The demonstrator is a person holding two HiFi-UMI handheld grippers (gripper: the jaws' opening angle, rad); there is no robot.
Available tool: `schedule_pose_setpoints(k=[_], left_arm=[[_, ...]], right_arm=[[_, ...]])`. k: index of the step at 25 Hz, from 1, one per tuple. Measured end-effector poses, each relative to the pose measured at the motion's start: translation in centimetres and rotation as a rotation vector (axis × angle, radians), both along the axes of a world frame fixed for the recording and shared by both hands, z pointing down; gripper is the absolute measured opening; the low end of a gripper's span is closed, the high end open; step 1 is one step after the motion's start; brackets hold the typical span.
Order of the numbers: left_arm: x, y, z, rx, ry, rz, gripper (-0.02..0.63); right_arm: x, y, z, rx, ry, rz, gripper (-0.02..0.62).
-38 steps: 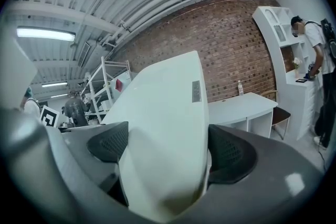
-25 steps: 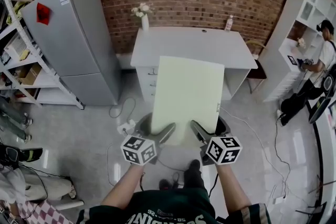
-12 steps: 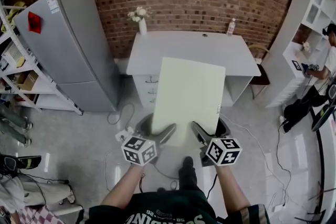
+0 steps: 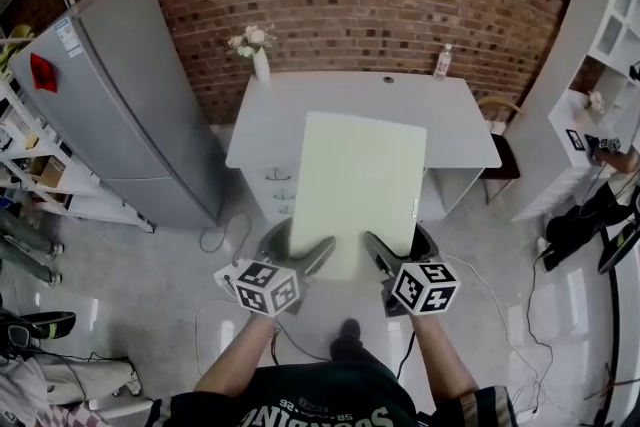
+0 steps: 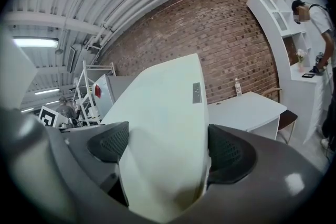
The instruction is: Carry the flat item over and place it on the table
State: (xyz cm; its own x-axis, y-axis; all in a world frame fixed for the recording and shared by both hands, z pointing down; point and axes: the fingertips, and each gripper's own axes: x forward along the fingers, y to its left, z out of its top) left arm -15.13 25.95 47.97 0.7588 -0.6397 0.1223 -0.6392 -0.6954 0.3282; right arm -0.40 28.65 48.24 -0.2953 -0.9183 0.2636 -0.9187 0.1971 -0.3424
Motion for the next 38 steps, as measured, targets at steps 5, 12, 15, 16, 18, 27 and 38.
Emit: schedule_pose_setpoints(k=[5, 12, 15, 16, 18, 27, 38], left_arm=[[2.5, -3.3, -0.3, -0.002, -0.008, -0.026, 0.431], [5.1, -6.2, -0.1, -0.014, -0.013, -0.062, 0.431], [6.0, -6.9, 0.0, -0.019, -0.016, -0.082, 0.431], [6.2, -7.2, 0.1, -0.021, -0.018, -0.085, 0.431], [6.5, -7.6, 0.2, -0.025, -0.021, -0.089, 0.431], [7.5, -10.3, 0.5, -0.016, -0.010, -0.095, 0.431], [8.1, -19.3, 2.0, -0.029, -0.009, -0.071, 0.431]], right_arm=[[2.6, -3.7, -0.3, 0.002, -0.006, -0.027, 0.471], [5.2, -7.1, -0.2, 0.004, -0.002, -0.068, 0.469], [6.2, -8.2, 0.0, -0.001, -0.002, -0.088, 0.468], [6.4, -8.5, 0.0, -0.001, -0.003, -0.092, 0.468], [6.7, -9.0, 0.1, -0.001, -0.008, -0.096, 0.468], [7.7, -11.6, 0.4, -0.002, -0.004, -0.090, 0.468], [8.2, -20.4, 1.7, -0.002, 0.008, -0.074, 0.466]])
